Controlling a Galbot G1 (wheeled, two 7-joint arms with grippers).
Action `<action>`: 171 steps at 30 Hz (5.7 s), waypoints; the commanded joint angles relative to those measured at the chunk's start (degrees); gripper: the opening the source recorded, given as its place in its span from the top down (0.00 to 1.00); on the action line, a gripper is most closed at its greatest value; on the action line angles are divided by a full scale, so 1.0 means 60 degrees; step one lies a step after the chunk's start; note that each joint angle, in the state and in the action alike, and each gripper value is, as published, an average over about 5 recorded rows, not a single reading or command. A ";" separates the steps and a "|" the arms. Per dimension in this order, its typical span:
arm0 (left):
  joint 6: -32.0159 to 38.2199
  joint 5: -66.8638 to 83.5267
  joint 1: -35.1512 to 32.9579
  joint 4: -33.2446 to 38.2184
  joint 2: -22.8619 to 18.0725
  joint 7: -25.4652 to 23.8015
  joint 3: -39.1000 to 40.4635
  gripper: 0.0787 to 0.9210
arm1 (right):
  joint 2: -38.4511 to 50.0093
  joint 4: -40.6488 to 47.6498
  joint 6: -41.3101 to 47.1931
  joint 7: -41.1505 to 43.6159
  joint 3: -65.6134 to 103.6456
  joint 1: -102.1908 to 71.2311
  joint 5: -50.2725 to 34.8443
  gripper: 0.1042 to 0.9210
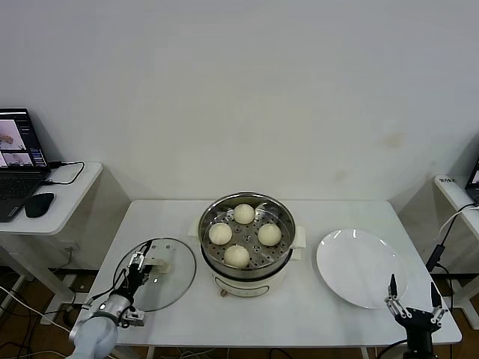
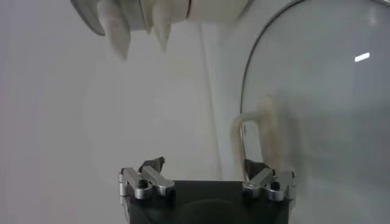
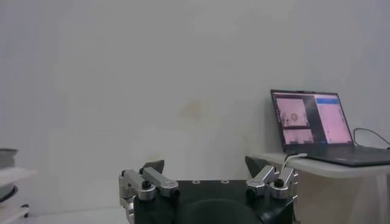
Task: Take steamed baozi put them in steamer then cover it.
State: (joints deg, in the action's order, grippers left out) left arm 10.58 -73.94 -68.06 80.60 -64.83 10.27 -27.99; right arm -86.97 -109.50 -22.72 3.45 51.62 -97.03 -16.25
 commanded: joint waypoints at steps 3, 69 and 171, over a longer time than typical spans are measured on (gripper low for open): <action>0.0040 -0.0025 0.0377 -0.0401 -0.0056 -0.0001 0.0076 0.12 | -0.0039 -0.0038 -0.0050 0.0016 -0.0064 -0.0080 0.0014 0.12; -0.6674 0.2425 0.2969 0.5616 0.1805 -0.3152 0.4912 0.93 | -0.0420 0.0544 -0.0970 -0.1990 -0.2100 0.0460 0.3801 0.12; -0.0270 0.9364 -0.3160 0.7598 -0.0796 0.1263 0.1671 0.12 | -0.0055 0.0473 -0.1133 -0.1590 -0.2057 0.0157 0.3791 0.12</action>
State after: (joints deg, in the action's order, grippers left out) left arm -20.51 -58.75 -67.80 118.45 -72.33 -0.28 -0.76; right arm -87.54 -105.91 -29.68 -6.94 38.75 -95.61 7.72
